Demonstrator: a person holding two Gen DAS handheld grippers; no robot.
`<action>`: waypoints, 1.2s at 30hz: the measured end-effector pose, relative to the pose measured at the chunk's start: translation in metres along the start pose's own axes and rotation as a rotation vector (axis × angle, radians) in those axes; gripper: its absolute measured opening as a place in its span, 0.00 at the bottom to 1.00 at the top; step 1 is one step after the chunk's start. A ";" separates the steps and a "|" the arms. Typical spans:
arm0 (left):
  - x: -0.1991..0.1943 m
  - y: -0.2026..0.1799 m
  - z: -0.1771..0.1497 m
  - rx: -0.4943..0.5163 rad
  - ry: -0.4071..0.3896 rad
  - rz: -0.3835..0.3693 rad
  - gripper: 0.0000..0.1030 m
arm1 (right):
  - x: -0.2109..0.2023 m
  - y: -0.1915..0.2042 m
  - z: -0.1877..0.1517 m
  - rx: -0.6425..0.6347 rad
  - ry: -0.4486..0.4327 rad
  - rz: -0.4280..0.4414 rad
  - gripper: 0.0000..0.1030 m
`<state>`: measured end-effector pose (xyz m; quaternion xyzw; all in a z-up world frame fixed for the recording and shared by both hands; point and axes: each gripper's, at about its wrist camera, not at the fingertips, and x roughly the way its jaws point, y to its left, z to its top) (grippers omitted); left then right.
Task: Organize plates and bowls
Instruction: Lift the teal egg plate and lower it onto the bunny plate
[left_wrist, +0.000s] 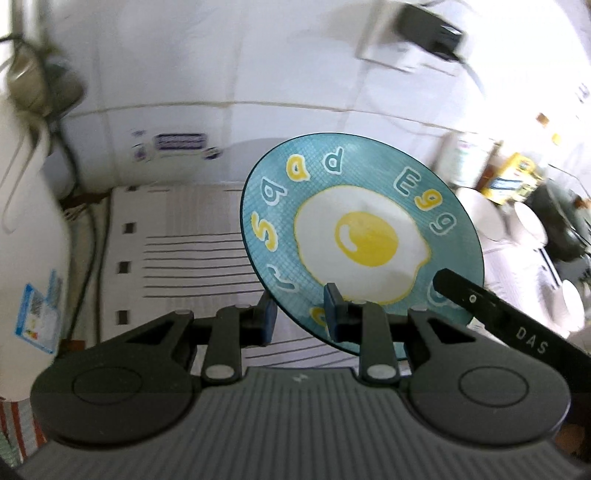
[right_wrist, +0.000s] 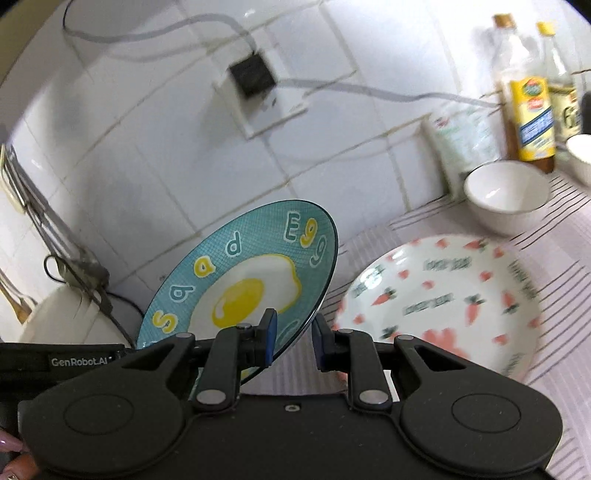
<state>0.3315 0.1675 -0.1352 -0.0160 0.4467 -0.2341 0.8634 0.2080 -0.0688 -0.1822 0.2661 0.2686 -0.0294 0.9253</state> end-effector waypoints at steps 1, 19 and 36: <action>-0.001 -0.007 0.000 0.013 -0.003 -0.017 0.24 | -0.007 -0.006 0.003 0.003 -0.014 -0.005 0.24; 0.055 -0.084 -0.020 0.120 0.146 -0.147 0.24 | -0.037 -0.093 -0.010 0.106 0.000 -0.139 0.24; 0.101 -0.099 -0.009 0.065 0.360 -0.094 0.24 | -0.014 -0.118 -0.005 0.209 0.145 -0.210 0.24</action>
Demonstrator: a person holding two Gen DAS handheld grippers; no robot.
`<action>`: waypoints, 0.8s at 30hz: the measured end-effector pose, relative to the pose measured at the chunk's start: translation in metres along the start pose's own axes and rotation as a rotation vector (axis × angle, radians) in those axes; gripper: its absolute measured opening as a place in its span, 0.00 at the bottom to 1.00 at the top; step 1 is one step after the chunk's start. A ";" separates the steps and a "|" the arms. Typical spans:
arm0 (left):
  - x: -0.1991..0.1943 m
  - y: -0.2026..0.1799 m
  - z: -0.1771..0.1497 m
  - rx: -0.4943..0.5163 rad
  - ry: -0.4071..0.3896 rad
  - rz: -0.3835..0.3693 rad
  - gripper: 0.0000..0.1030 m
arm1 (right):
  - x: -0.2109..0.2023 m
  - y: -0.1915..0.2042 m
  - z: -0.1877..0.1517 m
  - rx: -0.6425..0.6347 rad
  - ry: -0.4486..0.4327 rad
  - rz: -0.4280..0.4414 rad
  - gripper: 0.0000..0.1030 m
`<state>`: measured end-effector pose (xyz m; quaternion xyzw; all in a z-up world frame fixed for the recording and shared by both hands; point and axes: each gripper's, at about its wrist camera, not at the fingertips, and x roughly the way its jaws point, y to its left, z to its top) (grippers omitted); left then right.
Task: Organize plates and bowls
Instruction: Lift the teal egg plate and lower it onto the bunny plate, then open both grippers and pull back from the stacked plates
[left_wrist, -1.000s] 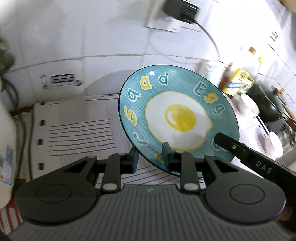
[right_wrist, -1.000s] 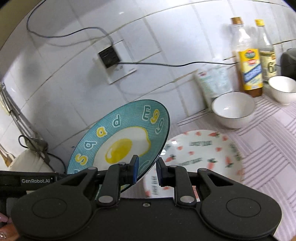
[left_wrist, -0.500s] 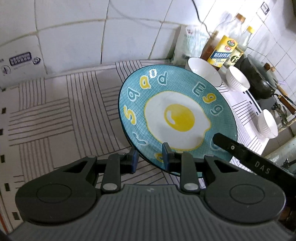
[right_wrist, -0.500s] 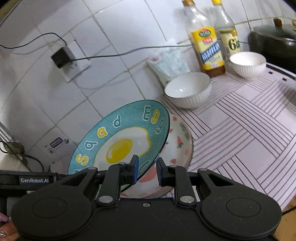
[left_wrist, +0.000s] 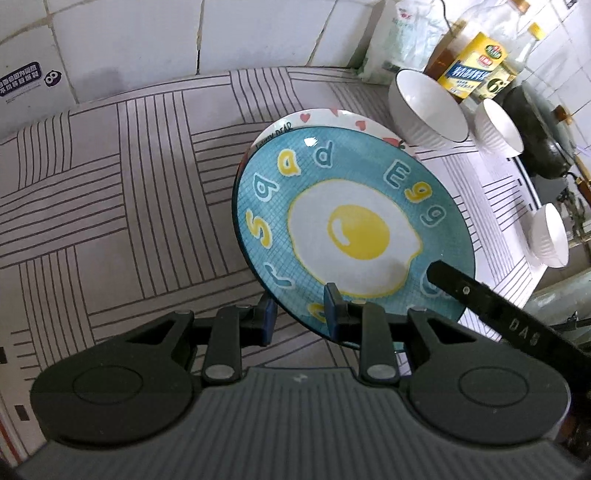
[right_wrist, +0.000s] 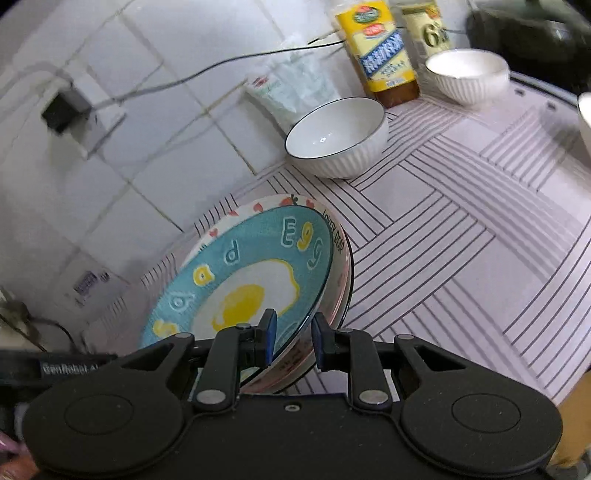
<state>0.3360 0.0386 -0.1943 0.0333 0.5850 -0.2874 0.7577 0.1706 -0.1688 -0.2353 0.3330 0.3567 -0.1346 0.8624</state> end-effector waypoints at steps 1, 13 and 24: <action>0.002 0.000 0.002 -0.005 0.007 0.002 0.24 | 0.001 0.005 0.002 -0.020 0.012 -0.025 0.24; 0.012 -0.001 0.002 -0.022 0.073 0.034 0.25 | 0.010 0.030 -0.005 -0.194 0.068 -0.191 0.34; -0.014 -0.011 -0.003 0.021 0.054 0.039 0.23 | -0.003 0.027 -0.002 -0.230 0.042 -0.162 0.34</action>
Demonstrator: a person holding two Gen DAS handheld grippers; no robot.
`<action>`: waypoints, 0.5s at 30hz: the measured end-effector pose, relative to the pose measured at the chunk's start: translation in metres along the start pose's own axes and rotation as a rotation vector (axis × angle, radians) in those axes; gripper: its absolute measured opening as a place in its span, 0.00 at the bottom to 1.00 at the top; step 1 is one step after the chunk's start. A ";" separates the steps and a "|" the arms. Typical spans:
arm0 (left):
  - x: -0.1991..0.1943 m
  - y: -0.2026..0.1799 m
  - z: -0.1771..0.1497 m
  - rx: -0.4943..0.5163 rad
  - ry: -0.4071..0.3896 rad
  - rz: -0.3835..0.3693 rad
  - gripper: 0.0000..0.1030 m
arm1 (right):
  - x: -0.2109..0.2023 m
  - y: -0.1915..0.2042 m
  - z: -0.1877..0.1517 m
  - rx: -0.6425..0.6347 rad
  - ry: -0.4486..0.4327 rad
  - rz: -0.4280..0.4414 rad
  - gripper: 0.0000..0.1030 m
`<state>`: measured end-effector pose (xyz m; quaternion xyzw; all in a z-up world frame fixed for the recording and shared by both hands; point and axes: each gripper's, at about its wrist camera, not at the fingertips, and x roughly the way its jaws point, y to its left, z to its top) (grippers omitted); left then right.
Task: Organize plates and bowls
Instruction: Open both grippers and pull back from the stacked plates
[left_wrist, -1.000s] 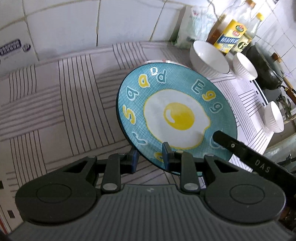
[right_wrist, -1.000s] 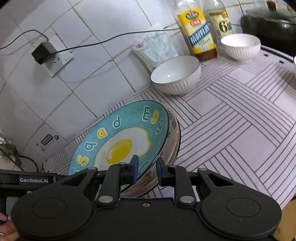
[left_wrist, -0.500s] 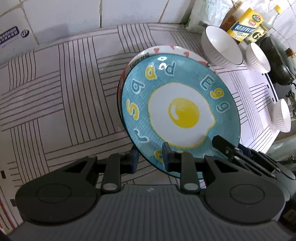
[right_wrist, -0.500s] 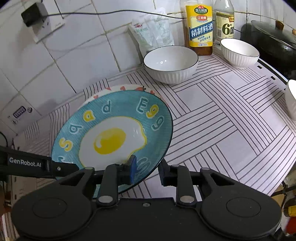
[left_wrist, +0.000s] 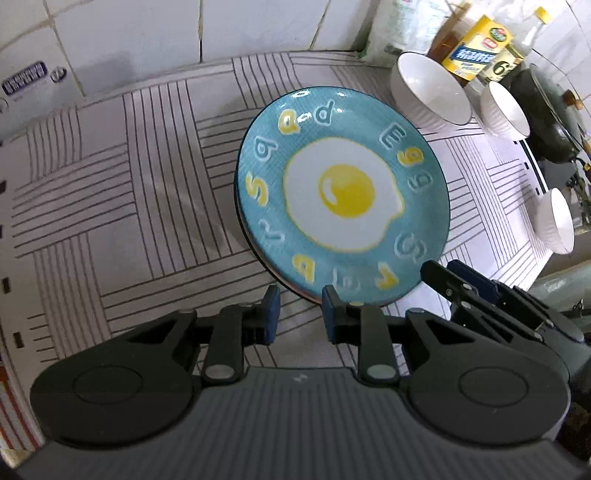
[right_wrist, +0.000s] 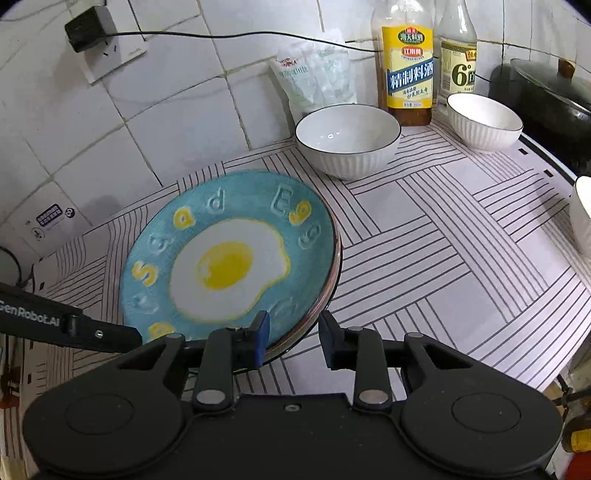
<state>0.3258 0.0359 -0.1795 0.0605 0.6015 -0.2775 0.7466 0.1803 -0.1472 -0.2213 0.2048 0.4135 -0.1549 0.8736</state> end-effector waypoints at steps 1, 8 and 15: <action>-0.005 -0.003 -0.002 0.011 -0.007 0.004 0.23 | -0.004 0.000 0.000 -0.013 -0.005 0.001 0.34; -0.058 -0.025 -0.016 0.087 -0.055 0.054 0.24 | -0.069 -0.004 0.006 -0.112 -0.078 0.072 0.39; -0.106 -0.050 -0.037 0.158 -0.123 0.076 0.49 | -0.136 -0.007 0.004 -0.207 -0.155 0.151 0.61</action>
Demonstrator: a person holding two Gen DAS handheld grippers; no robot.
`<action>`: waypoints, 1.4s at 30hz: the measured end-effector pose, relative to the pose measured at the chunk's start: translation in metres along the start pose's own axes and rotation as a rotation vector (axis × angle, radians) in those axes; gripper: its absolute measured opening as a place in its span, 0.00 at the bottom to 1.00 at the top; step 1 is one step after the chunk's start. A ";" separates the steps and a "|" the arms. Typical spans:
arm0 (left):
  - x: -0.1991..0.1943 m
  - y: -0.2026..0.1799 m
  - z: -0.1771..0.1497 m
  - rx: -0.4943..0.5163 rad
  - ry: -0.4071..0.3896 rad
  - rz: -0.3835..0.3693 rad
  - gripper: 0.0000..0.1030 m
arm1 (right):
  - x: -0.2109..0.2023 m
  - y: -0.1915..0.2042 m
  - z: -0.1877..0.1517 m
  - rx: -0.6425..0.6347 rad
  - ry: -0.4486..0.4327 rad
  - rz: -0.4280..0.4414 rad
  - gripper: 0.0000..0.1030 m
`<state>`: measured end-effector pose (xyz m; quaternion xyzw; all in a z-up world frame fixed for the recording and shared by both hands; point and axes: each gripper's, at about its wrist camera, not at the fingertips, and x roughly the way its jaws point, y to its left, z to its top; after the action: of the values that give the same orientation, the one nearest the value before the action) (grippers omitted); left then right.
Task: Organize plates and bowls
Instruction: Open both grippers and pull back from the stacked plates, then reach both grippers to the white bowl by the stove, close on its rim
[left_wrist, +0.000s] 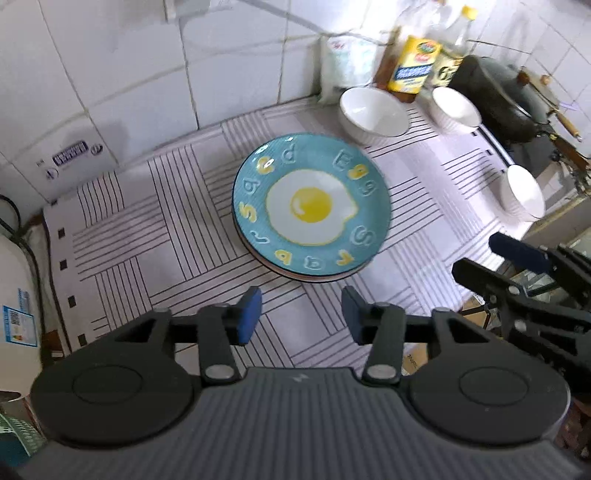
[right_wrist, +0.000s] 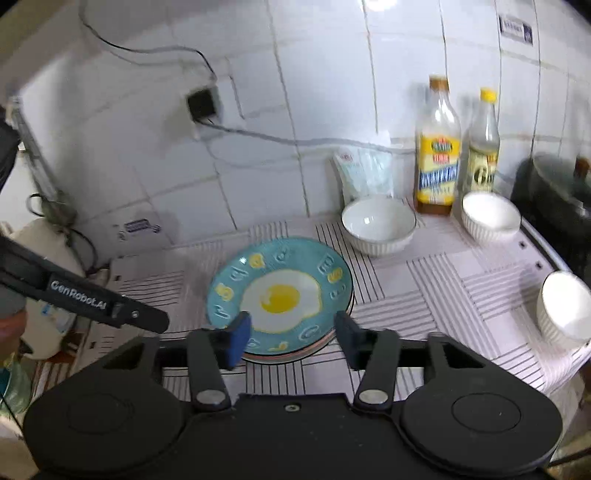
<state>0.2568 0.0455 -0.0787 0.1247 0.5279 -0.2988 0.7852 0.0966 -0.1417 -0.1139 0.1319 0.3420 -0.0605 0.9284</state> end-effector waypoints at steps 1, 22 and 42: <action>-0.005 -0.004 -0.002 0.008 -0.006 0.003 0.53 | -0.008 0.001 0.000 -0.020 -0.010 0.007 0.64; -0.041 -0.107 0.000 0.071 -0.114 -0.013 0.90 | -0.085 -0.075 -0.014 -0.158 -0.033 0.012 0.93; 0.030 -0.225 0.061 -0.031 -0.070 0.014 0.96 | -0.038 -0.267 -0.035 -0.180 0.058 -0.128 0.93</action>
<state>0.1759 -0.1734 -0.0541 0.1055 0.5039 -0.2890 0.8071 -0.0076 -0.3863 -0.1693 0.0277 0.3805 -0.0851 0.9204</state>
